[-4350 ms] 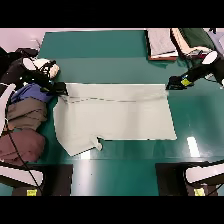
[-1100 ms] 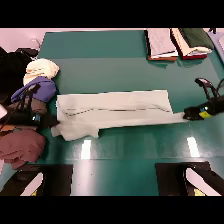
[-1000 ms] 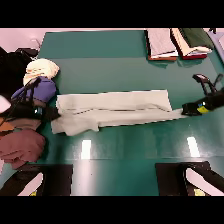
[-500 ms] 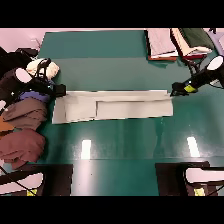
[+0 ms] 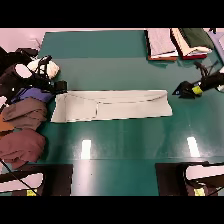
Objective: Fold the shirts.
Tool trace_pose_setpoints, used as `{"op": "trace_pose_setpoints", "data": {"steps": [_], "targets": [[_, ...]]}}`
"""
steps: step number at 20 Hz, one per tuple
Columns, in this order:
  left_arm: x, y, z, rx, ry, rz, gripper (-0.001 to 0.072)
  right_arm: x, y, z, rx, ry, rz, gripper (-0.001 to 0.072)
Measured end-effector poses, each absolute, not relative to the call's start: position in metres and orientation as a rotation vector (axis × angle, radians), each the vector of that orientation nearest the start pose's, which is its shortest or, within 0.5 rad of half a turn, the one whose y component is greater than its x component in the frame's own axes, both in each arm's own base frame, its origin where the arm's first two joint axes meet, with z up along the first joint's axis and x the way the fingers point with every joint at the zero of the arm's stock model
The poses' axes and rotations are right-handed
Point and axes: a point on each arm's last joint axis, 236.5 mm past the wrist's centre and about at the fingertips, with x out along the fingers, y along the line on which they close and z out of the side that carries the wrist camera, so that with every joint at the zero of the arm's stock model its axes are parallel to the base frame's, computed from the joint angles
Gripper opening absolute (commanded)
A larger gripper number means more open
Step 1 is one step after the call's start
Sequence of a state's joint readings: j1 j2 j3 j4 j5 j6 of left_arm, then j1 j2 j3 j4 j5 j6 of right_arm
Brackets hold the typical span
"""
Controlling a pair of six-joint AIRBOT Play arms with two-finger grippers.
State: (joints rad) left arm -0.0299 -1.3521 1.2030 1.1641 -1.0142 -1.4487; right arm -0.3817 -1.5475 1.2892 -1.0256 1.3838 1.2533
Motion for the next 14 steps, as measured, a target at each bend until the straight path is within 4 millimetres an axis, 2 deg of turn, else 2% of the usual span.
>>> {"op": "trace_pose_setpoints", "data": {"steps": [3, 4, 5, 7, 8, 9, 10, 11, 12, 14], "targets": [[0.424, -0.12, 0.025, -0.267, 1.129, -0.332, 0.0022, 0.369, -0.027, -0.05, 0.677, 1.415, 0.265, 0.0551], [0.423, -0.132, 0.025, -0.261, 1.126, -0.353, 0.0022, 0.365, -0.022, -0.056, 0.711, 1.411, 0.277, 0.0542], [0.423, -0.143, 0.025, -0.261, 1.119, -0.368, 0.0021, 0.365, -0.017, -0.062, 0.734, 1.4, 0.286, 0.0502], [0.422, -0.169, 0.021, -0.26, 1.119, -0.399, 0.0021, 0.366, 0.001, -0.07, 0.769, 1.392, 0.322, 0.0497], [0.42, -0.183, 0.017, -0.263, 1.122, -0.417, 0.0021, 0.369, 0.013, -0.072, 0.782, 1.394, 0.349, 0.0418], [0.418, -0.194, 0.013, -0.259, 1.129, -0.432, 0.0021, 0.371, 0.022, -0.075, 0.781, 1.401, 0.37, 0.0293], [0.416, -0.207, 0.007, -0.259, 1.137, -0.448, 0.0021, 0.374, 0.03, -0.079, 0.762, 1.405, 0.386, 0.0115], [0.415, -0.217, 0.004, -0.262, 1.138, -0.461, 0.0021, 0.378, 0.036, -0.081, 0.74, 1.406, 0.397, 0.0016], [0.414, -0.227, 0.0, -0.266, 1.141, -0.474, 0.0021, 0.384, 0.041, -0.079, 0.717, 1.396, 0.411, 0.0016], [0.415, -0.245, -0.004, -0.284, 1.135, -0.494, 0.0021, 0.397, 0.051, -0.059, 0.675, 1.35, 0.454, 0.0015]]}}
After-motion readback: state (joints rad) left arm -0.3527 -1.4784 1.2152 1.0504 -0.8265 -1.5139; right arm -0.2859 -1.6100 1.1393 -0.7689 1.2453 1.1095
